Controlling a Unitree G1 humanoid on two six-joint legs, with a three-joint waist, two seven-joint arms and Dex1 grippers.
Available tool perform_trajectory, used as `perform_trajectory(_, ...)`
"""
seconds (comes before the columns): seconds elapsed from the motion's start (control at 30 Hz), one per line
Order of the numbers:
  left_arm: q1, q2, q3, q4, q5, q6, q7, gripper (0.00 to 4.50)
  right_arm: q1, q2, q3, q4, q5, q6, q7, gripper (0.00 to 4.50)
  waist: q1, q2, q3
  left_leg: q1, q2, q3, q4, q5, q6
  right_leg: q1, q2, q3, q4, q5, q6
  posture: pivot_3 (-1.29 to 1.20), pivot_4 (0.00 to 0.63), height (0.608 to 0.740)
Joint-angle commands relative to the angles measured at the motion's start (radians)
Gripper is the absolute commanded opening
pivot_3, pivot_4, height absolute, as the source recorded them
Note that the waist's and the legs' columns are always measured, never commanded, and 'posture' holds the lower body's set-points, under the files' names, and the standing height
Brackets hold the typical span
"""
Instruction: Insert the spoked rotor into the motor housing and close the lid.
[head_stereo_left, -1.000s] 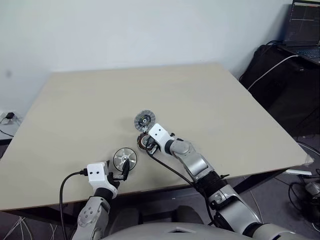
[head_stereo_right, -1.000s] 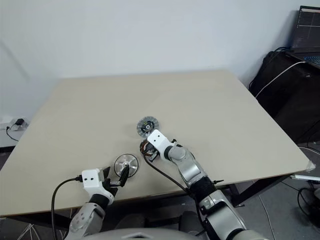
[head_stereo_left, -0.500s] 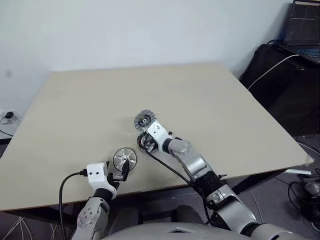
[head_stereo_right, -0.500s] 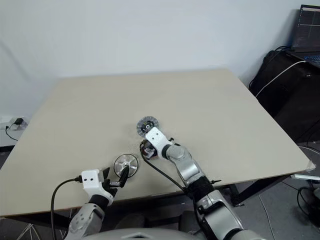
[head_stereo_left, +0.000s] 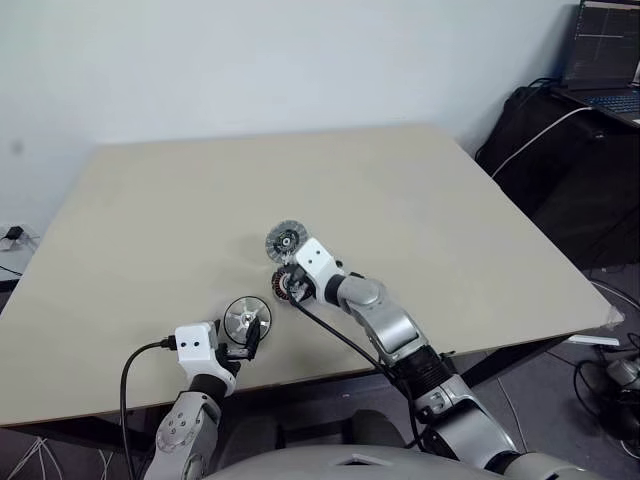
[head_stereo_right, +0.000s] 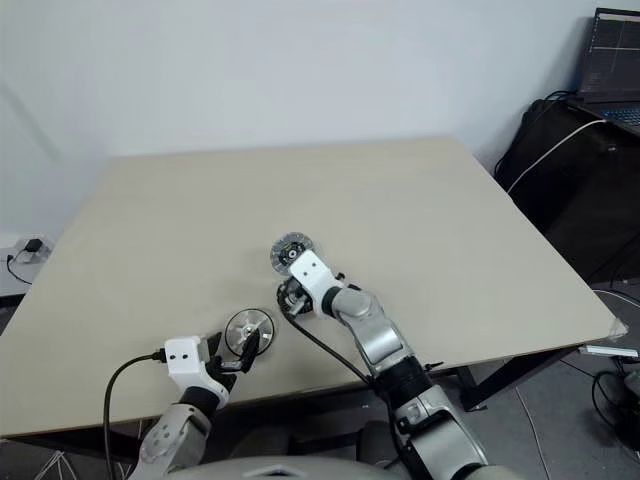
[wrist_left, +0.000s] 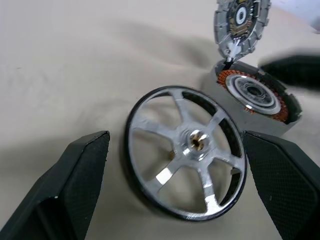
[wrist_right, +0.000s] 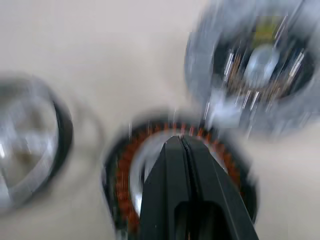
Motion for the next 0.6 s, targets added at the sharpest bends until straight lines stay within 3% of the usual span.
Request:
perform_trajectory(0.03,-0.003,-0.001,-0.001,-0.037,-0.008,-0.01,-0.002,4.5,-0.025,0.003,-0.03,0.016,0.001,-0.052,-0.036,0.02,0.001,0.0,0.0,0.0,0.0,0.0,0.0,0.0,0.0,0.0,0.0,0.0,0.0,0.0,0.0,0.0,0.0,0.74)
perform_trajectory(0.27,0.01,-0.007,0.002,-0.042,-0.006,-0.014,0.003,4.5,0.024,-0.087,0.014,0.189,-0.067,-0.024,-0.03,0.02,0.002,0.002,-0.002,0.0,-0.002,0.0,0.0,0.0,0.001,0.001,-0.003,0.0,-0.002,0.0,-0.001,0.0,0.0,0.74)
perform_trajectory(0.6,-0.003,0.001,-0.001,-0.038,-0.006,-0.004,-0.006,4.5,0.023,-0.058,-0.007,0.041,-0.027,-0.026,-0.02,0.02,0.003,0.0,-0.002,0.002,-0.001,0.0,0.001,-0.001,0.0,0.002,-0.002,0.0,0.001,-0.003,0.005,0.0,0.0,0.74)
